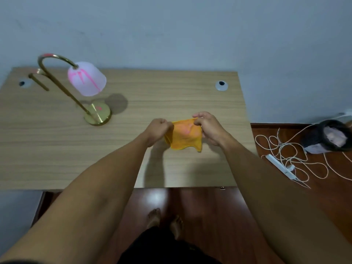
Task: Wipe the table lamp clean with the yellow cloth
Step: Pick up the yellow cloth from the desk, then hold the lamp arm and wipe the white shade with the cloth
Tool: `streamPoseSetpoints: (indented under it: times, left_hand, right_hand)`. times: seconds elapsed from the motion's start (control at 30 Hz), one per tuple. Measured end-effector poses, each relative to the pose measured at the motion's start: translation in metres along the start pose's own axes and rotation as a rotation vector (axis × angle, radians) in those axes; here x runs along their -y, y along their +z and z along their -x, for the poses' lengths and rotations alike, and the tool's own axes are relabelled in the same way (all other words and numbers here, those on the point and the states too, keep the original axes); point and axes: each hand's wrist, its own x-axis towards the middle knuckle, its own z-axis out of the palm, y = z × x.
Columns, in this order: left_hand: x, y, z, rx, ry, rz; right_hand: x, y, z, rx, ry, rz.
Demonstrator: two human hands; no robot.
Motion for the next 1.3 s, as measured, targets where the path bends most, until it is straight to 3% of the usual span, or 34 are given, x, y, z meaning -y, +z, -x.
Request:
streamPoseSetpoints:
  times: [0.2,0.4,0.6,0.8,0.87,0.97,1.03,1.1,1.3]
  left_hand:
    - [-0.038,-0.06,0.017,-0.076,0.101,0.119]
    - [-0.068,-0.116,0.029,-0.117,0.174,0.33]
    - [-0.066,-0.168,0.03,-0.123,0.275,0.251]
    - [-0.056,-0.237,0.038,-0.197,0.324,0.329]
    - [-0.048,-0.265,0.043,-0.336,0.402,0.283]
    - [-0.033,-0.309,0.049,-0.637,0.501,0.015]
    - [-0.021,-0.334,0.05,-0.735,0.539,-0.119]
    - [-0.01,-0.355,0.047,-0.737,0.563,-0.19]
    - [0.013,-0.383,0.027,-0.486,0.635,-0.425]
  right_hand:
    - [0.061,0.022,0.018,0.045,-0.098,-0.072]
    - [0.121,0.055,0.04,0.309,-0.104,-0.567]
    - [0.135,0.117,0.047,0.493,0.003,-0.448]
    - [0.161,0.172,0.046,0.224,-0.065,-0.612]
    - [0.165,0.183,0.044,0.075,-0.112,-0.646]
    - [0.168,0.2,0.04,-0.096,-0.146,-0.646]
    - [0.168,0.215,0.037,-0.19,-0.177,-0.679]
    - [0.167,0.231,0.035,-0.261,-0.202,-0.716]
    - [0.158,0.287,0.033,-0.373,-0.202,-0.607]
